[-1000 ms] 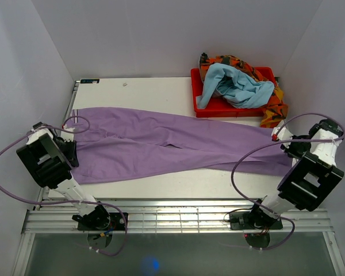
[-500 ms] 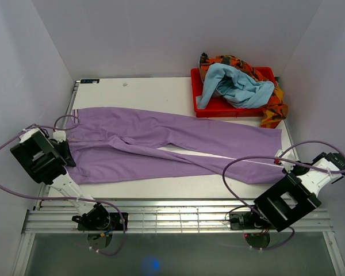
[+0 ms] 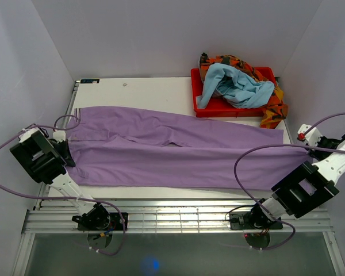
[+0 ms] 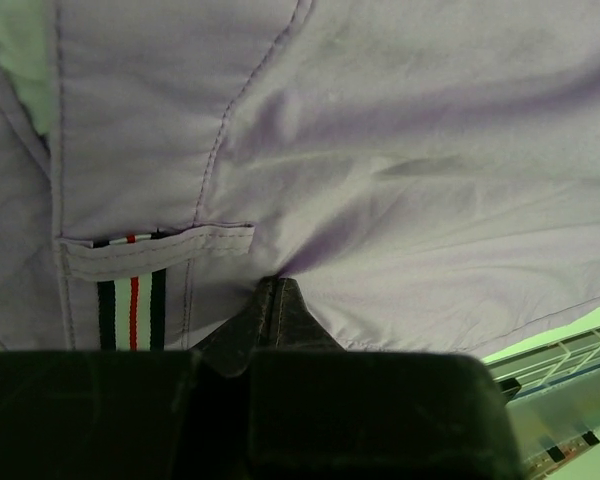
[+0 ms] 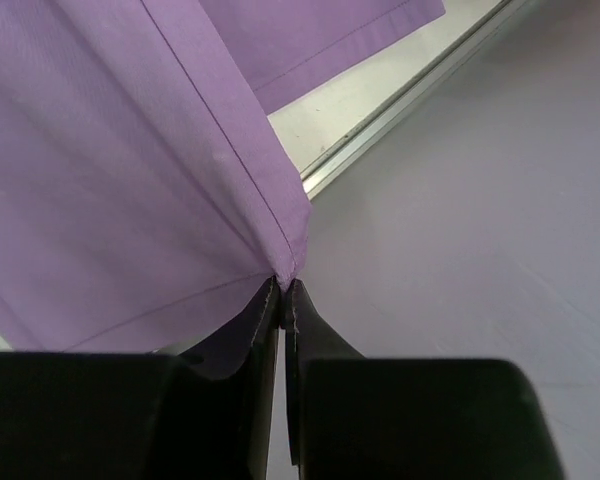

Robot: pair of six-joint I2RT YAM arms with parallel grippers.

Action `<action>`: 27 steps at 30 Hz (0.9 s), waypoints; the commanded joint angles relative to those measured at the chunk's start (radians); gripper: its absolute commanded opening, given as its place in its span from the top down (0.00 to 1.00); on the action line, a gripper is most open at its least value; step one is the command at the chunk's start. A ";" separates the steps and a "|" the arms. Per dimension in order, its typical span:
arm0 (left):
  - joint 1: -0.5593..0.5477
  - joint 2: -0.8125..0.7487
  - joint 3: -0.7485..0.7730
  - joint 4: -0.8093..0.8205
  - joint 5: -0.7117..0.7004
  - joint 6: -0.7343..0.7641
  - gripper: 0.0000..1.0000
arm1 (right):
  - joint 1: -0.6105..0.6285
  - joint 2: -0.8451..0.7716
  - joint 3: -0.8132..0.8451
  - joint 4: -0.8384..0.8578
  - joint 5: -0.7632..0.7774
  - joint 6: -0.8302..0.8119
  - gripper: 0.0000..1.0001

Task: Fold and stack the trousers
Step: Flatten the trousers out

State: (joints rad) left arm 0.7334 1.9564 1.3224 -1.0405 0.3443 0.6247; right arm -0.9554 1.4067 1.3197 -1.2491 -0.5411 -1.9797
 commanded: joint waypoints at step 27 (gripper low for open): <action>0.029 -0.251 0.018 0.123 0.133 0.221 0.36 | 0.234 0.123 -0.274 0.566 0.326 0.469 0.70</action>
State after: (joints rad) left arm 0.7639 1.7607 1.2991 -0.9546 0.4091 0.8543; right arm -0.7502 1.4887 0.9817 -0.7212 -0.2481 -1.6444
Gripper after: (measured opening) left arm 0.634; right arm 0.248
